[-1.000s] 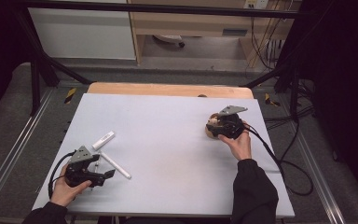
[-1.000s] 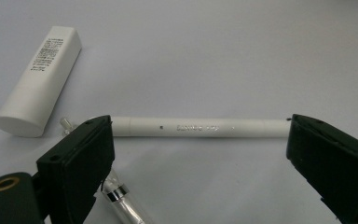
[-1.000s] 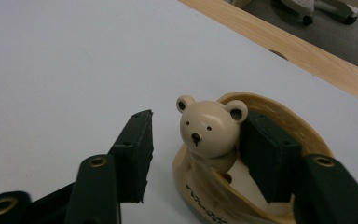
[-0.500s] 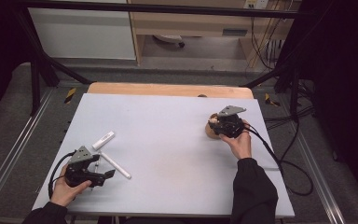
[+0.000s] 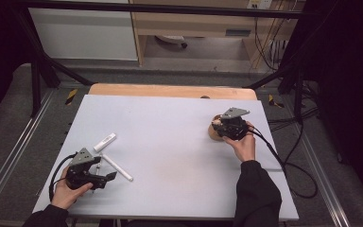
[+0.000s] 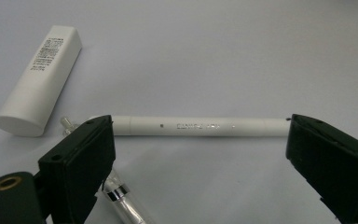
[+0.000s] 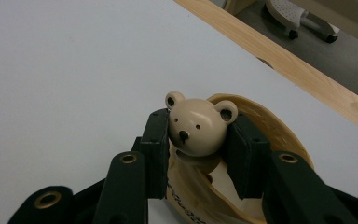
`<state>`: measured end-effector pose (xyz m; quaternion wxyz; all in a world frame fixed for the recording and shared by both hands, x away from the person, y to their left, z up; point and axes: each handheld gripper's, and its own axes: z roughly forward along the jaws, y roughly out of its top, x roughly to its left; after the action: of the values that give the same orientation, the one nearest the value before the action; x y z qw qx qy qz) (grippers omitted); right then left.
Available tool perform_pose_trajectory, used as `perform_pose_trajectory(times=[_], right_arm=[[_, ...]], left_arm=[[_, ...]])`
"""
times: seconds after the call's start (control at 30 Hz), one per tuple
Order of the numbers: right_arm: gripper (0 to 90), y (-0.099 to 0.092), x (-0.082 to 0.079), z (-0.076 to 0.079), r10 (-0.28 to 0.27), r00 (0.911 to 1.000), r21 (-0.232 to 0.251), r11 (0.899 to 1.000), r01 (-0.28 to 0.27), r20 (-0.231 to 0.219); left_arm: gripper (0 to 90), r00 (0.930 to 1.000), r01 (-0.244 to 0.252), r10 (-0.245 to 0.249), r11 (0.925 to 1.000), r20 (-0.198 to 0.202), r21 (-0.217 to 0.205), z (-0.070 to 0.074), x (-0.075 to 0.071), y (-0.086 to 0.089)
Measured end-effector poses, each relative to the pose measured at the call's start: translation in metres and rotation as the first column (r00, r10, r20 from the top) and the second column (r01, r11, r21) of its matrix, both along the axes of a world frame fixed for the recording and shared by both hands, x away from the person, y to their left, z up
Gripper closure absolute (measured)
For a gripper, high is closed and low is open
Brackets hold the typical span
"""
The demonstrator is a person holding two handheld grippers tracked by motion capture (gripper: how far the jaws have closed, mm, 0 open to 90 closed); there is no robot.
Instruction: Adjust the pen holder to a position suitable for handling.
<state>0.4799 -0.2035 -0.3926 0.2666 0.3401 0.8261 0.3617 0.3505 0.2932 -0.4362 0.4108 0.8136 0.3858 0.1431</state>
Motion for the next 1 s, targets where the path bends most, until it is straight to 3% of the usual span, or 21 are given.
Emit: perform_pose_trajectory(times=[0.13,0.33,0.5,0.57,0.73,1.0], right_arm=[[63.3,0.0,-0.002,0.002,0.005,1.0,0.026,1.0,-0.005,-0.008],[63.4,0.002,-0.007,0.008,0.008,1.0,0.017,1.0,-0.008,0.003],[63.4,0.009,-0.015,0.014,0.012,0.9999,0.05,0.999,-0.012,0.004],[63.5,0.014,-0.018,0.015,0.022,0.9997,0.034,0.999,-0.022,0.005],[63.5,0.029,-0.022,0.017,0.04,0.9992,0.051,0.998,-0.04,0.0],[63.5,0.07,-0.029,0.022,0.083,0.9966,0.065,0.994,-0.083,-0.003]], left_arm=[[8.1,1.0,-0.002,0.002,1.0,0.0,-0.001,0.0,0.0,0.0],[8.1,1.0,0.0,0.0,1.0,0.0,0.0,0.0,0.0,0.0],[8.1,1.0,0.0,0.0,1.0,0.0,0.001,0.0,0.0,0.0],[8.1,1.0,-0.001,0.001,1.0,0.0,0.001,0.0,0.0,0.0],[8.1,1.0,-0.001,0.001,1.0,0.001,0.001,0.0,0.0,0.0],[8.1,1.0,0.0,0.0,1.0,0.002,0.0,0.001,0.0,0.0]])
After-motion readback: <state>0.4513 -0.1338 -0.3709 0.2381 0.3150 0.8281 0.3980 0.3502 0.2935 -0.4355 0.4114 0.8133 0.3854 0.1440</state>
